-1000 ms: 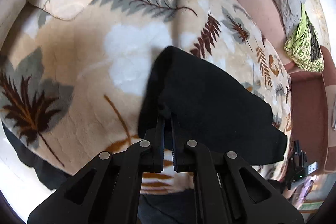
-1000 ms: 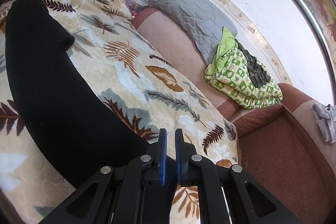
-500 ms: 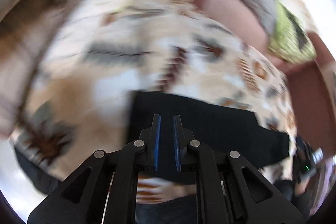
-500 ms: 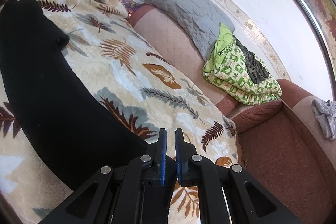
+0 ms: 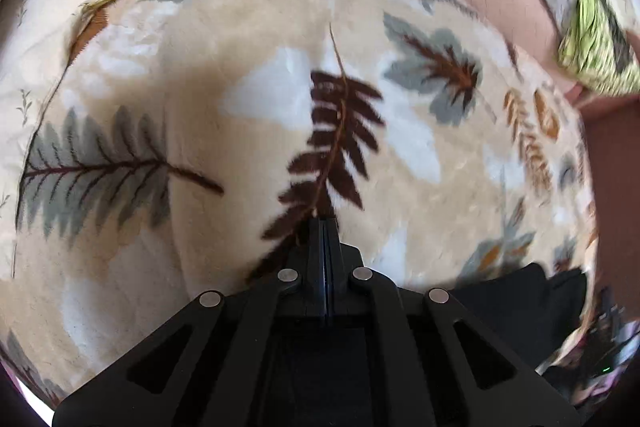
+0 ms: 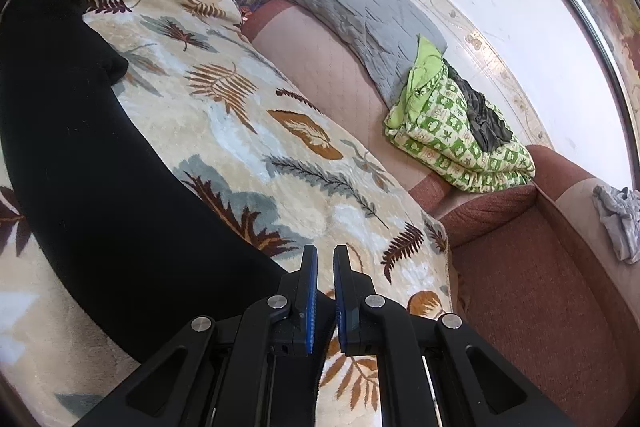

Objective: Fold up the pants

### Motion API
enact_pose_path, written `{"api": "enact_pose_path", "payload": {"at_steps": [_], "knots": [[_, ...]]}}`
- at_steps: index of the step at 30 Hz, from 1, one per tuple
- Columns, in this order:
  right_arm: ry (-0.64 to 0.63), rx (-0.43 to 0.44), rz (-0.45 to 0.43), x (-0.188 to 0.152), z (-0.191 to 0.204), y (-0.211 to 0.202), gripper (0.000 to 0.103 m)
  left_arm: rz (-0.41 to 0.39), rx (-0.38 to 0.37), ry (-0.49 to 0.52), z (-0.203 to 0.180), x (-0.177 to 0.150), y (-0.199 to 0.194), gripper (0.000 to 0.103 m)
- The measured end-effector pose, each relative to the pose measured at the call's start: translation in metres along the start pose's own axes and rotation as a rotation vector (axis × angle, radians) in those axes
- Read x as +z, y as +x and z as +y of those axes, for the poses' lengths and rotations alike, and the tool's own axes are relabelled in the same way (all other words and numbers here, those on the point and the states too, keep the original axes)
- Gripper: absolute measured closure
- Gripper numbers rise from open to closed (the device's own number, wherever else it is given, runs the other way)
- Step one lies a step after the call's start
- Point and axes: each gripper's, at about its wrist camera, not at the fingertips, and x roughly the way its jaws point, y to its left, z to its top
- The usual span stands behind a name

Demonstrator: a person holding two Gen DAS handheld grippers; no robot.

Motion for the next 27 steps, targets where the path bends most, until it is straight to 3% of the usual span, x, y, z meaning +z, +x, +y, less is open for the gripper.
{"api": "enact_pose_path", "payload": {"at_steps": [5,8,9,10,12,13,16,20,24,27], "knots": [[0.045,-0.027,-0.020,-0.001,-0.010,-0.003,0.095,-0.053,-0.149,0.192,-0.039,-0.040,-0.064,0.099],[0.123,-0.062,-0.039,-0.003,-0.026,-0.005,0.072,0.037,-0.216,0.378,-0.075,-0.072,-0.064,0.099],[0.181,-0.083,-0.054,-0.006,-0.038,-0.008,0.059,0.093,-0.219,0.435,-0.092,-0.079,-0.050,0.099],[0.232,-0.089,-0.065,-0.008,-0.048,-0.010,0.054,0.138,-0.186,0.489,-0.105,-0.084,-0.032,0.099],[0.350,-0.086,-0.059,-0.016,-0.073,-0.013,0.054,0.197,-0.074,0.505,-0.110,-0.081,0.003,0.099],[0.408,-0.068,-0.040,-0.021,-0.088,-0.012,0.054,0.197,-0.052,0.505,-0.110,-0.076,0.016,0.100],[0.502,0.032,0.005,-0.036,-0.118,-0.012,0.053,0.170,-0.102,0.423,-0.107,-0.048,0.031,0.101],[0.571,0.084,0.069,-0.046,-0.149,-0.003,0.053,0.132,-0.031,0.468,-0.125,-0.037,0.035,0.101],[0.725,0.272,0.136,-0.051,-0.160,0.023,0.053,0.136,0.055,0.519,-0.149,-0.030,0.020,0.101],[0.784,0.401,0.161,-0.053,-0.145,0.034,0.053,0.109,-0.018,0.555,-0.175,-0.043,-0.016,0.100]]}}
